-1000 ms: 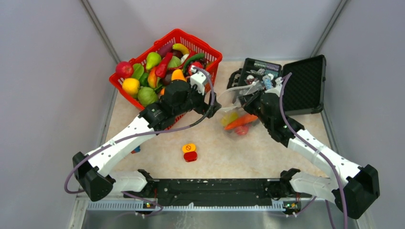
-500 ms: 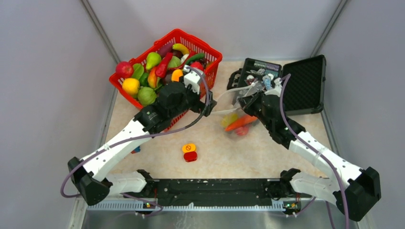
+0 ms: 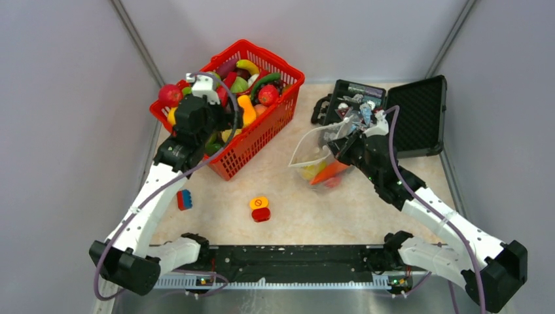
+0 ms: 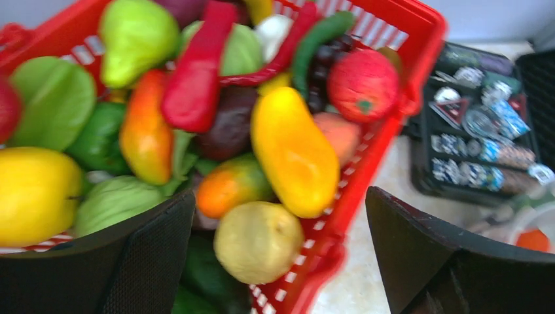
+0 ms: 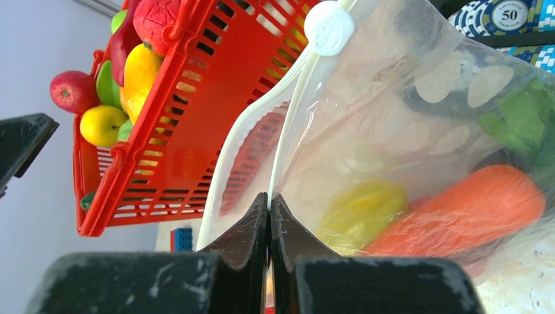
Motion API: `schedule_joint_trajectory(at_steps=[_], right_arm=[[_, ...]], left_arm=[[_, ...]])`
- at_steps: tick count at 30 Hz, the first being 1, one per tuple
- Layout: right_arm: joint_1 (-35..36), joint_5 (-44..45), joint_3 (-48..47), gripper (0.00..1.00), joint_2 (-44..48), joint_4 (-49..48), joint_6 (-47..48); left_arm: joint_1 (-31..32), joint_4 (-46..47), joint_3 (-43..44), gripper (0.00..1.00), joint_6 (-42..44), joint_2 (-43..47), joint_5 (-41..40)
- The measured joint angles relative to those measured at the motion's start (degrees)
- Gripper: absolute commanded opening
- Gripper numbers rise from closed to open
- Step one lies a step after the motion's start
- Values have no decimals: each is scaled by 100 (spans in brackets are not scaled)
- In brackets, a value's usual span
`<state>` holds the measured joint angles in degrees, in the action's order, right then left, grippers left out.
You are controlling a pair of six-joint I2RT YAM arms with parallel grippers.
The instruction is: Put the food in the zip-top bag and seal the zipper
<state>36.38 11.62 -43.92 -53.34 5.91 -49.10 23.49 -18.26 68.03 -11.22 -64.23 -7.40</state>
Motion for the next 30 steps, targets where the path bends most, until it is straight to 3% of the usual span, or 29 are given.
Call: schedule_joint_trajectory(at_steps=[13, 23, 30], right_arm=[[0, -197, 0, 0, 9, 149, 4], [0, -234, 0, 0, 9, 157, 4], [0, -251, 0, 0, 9, 155, 2]], left_arm=[[-1711, -205, 205, 99, -319, -407, 76], [-2234, -424, 372, 99, -55, -407, -599], [-2732, -450, 1353, 99, -2, -726, -763]])
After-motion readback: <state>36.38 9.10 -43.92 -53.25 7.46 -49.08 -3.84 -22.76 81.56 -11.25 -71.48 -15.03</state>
